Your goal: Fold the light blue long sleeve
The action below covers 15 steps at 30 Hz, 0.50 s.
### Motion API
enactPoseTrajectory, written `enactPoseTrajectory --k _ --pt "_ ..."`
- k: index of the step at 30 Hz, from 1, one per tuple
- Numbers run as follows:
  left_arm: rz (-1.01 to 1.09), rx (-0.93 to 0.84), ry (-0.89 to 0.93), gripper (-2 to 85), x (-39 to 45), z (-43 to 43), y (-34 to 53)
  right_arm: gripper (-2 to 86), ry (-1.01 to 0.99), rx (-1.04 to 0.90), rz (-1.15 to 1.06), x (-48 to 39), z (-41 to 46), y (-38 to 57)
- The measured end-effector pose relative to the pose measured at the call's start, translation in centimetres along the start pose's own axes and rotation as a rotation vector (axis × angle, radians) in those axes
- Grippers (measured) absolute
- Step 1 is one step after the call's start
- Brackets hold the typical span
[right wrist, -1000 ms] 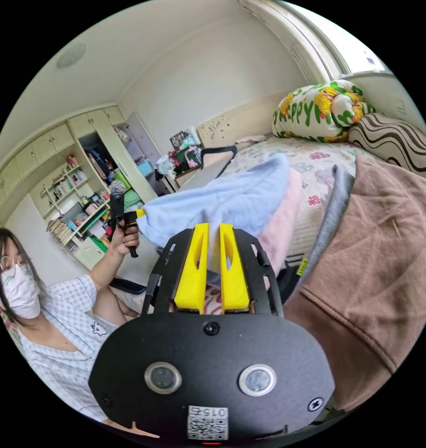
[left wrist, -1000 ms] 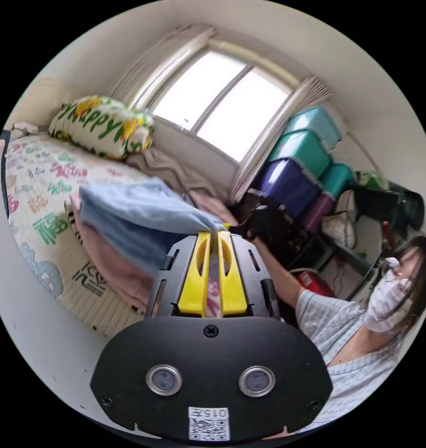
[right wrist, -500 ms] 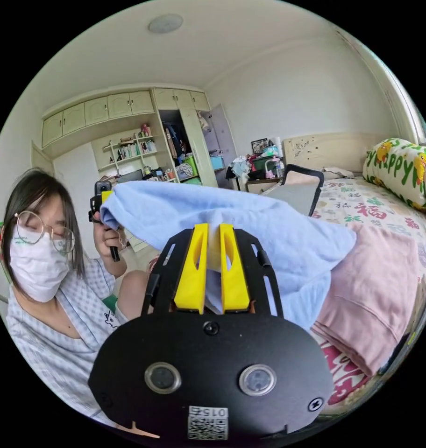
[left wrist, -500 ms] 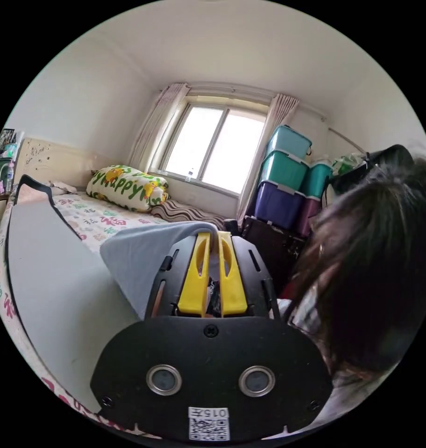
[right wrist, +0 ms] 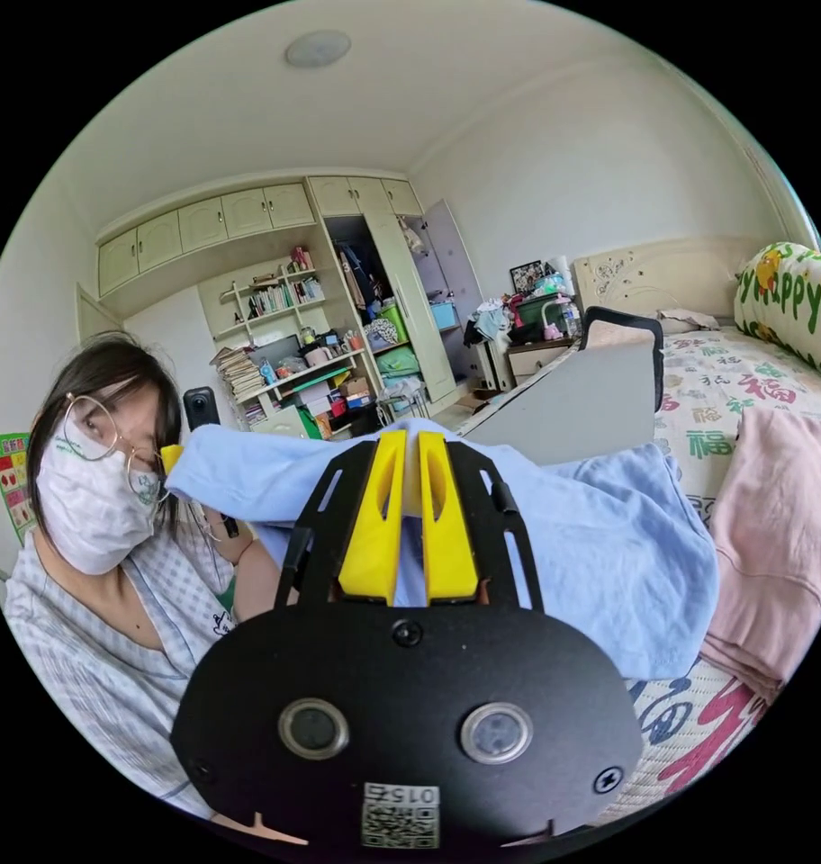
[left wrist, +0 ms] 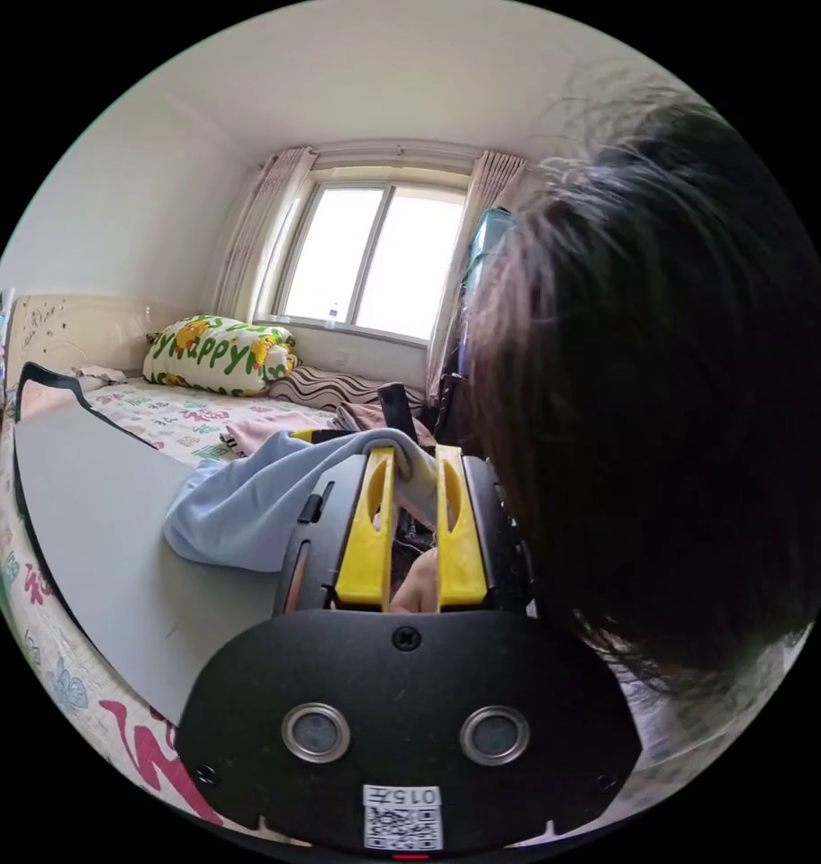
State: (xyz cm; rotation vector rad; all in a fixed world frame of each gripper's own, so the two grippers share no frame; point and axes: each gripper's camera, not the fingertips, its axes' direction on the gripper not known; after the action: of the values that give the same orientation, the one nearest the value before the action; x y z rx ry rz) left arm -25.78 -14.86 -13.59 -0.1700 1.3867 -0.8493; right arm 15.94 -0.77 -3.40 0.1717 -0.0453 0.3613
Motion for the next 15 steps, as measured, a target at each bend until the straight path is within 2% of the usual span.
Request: enactPoseTrajectory --k 7,15 --pt "0.046 -0.035 -0.153 8.2 2.0 2.2 -2.3 1.9 -0.013 -0.004 0.012 0.1 0.7 0.3" --pt "-0.139 0.071 -0.209 11.6 1.0 4.4 -4.5 2.2 -0.036 -0.013 0.021 -0.1 2.5 -0.1"
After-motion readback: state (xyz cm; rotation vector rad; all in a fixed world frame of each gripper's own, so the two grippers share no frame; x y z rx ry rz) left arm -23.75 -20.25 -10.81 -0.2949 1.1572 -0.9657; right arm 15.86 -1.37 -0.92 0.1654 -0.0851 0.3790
